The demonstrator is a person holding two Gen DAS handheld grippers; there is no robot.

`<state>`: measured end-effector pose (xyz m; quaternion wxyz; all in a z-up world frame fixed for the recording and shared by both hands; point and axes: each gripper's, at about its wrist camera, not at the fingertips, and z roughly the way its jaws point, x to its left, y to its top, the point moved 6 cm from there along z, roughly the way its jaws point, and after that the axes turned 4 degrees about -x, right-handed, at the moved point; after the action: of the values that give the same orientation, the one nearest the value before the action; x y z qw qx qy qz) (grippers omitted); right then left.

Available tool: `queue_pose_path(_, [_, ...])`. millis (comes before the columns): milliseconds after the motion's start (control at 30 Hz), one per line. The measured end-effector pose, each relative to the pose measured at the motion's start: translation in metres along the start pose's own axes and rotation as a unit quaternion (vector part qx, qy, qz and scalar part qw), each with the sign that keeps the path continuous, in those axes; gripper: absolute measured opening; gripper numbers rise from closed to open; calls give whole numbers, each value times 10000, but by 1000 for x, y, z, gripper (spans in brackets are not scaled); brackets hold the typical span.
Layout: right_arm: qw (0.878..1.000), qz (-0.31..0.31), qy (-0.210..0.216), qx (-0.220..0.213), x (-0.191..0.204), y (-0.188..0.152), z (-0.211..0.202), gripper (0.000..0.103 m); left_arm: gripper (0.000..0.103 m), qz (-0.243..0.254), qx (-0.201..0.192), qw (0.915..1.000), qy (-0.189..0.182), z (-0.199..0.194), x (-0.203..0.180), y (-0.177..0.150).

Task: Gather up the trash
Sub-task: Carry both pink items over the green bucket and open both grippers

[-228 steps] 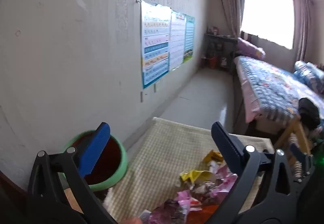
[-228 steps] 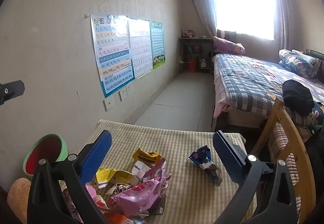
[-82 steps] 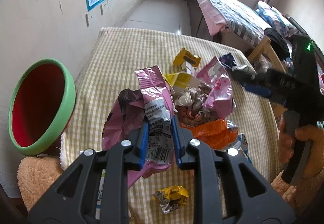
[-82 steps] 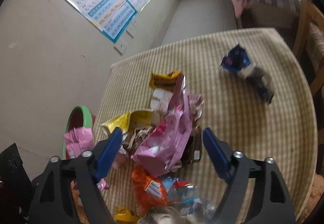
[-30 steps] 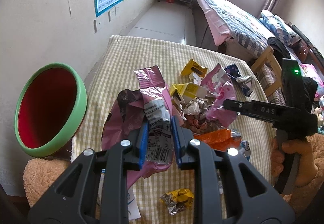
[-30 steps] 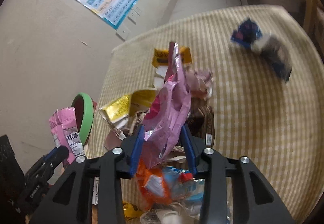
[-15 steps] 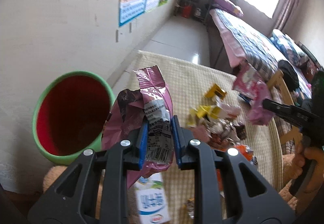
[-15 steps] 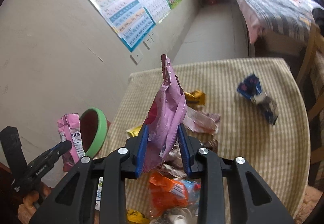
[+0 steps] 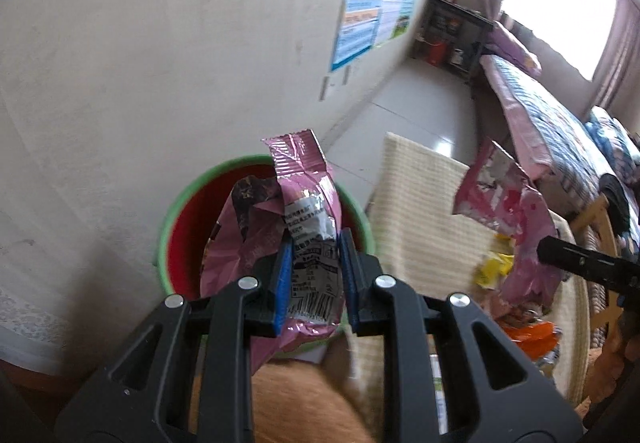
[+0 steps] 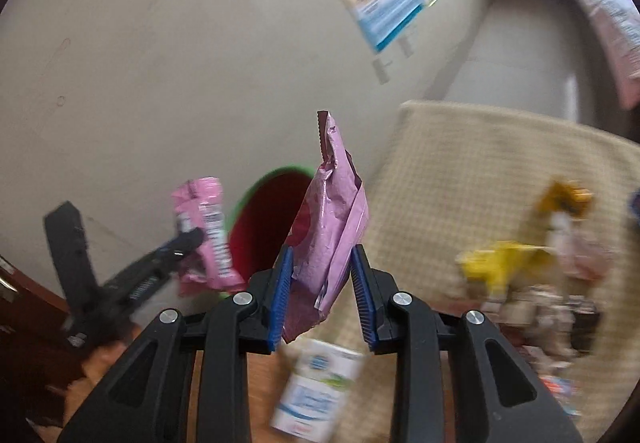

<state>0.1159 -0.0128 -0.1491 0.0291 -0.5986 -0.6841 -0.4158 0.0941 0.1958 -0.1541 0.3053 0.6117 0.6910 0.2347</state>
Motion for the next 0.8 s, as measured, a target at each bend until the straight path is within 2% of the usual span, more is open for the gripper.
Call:
queue_pose_path(200, [9985, -4, 321, 439, 42, 9, 57, 29, 21, -189, 188, 9994, 229, 18, 37, -1])
queue_pose_path(433, [9976, -35, 332, 613, 64, 8, 88, 30, 21, -334, 251, 9987, 302, 27, 55, -4])
queue_pose_path(533, [9978, -39, 309, 582, 67, 7, 90, 41, 22, -371, 261, 9986, 270, 29, 58, -6])
queue_pose_path(600, [9981, -37, 275, 547, 67, 8, 89, 44, 26, -395, 249, 9986, 263, 34, 57, -3])
queue_pose_path(733, [9987, -103, 219, 459, 64, 8, 77, 44, 45, -404, 247, 9987, 172, 33, 53, -5])
queue_pose_path(800, [9990, -129, 177, 384, 61, 7, 68, 44, 46, -395, 227, 9989, 150, 31, 51, -6])
